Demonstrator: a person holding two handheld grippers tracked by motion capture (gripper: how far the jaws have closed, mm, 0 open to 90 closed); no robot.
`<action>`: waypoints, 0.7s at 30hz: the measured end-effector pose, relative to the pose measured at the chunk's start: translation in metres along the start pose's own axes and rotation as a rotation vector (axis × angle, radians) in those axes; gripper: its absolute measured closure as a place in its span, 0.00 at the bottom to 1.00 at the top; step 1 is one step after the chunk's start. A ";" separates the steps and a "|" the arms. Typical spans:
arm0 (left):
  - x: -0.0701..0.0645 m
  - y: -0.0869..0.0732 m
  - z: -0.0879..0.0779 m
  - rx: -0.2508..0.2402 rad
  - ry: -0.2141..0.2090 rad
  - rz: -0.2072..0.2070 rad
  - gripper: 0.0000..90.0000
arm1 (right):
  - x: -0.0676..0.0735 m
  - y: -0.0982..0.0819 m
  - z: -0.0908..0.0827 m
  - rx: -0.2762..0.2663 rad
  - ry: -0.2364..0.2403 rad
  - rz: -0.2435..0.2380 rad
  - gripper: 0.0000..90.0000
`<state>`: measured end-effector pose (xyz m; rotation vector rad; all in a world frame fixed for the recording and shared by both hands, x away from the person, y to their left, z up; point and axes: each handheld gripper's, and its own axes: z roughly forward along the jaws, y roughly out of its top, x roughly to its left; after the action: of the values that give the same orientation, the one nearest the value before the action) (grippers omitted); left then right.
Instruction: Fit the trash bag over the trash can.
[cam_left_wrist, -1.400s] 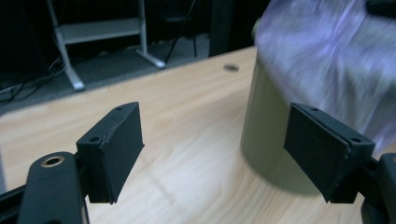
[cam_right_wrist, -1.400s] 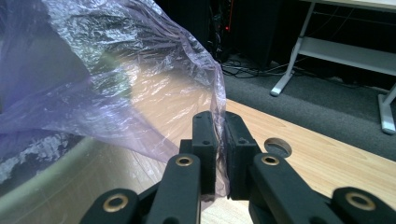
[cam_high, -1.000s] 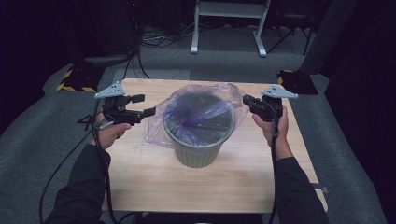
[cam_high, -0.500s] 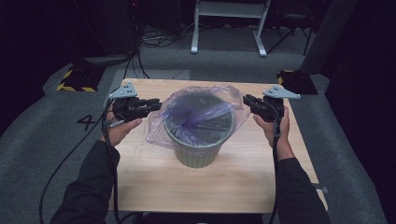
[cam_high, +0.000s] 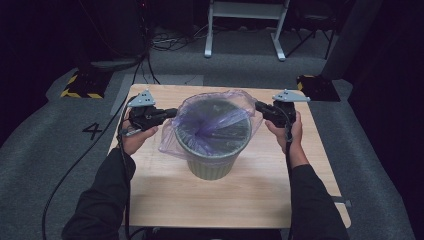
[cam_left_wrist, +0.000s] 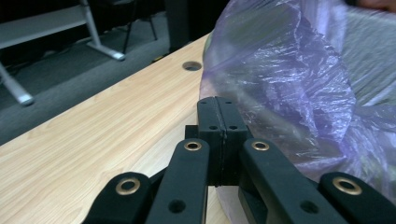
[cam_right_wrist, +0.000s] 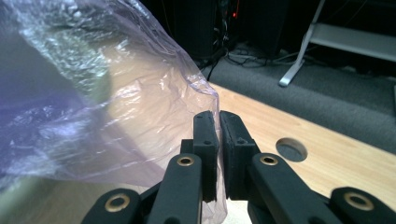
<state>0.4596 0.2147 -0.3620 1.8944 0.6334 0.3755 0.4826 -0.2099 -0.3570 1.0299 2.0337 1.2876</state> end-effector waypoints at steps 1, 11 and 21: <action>0.001 -0.001 0.001 -0.002 -0.004 -0.002 1.00 | -0.001 -0.001 0.005 0.010 0.001 0.003 0.95; 0.013 -0.012 0.024 -0.002 -0.001 -0.086 1.00 | -0.015 -0.013 0.038 0.084 0.006 0.100 0.96; 0.009 -0.021 0.020 0.006 0.071 -0.056 1.00 | -0.021 -0.034 0.058 0.194 0.019 0.152 0.93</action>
<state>0.4723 0.2111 -0.3900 1.8719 0.7338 0.4064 0.5274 -0.2057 -0.4114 1.2863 2.1635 1.1940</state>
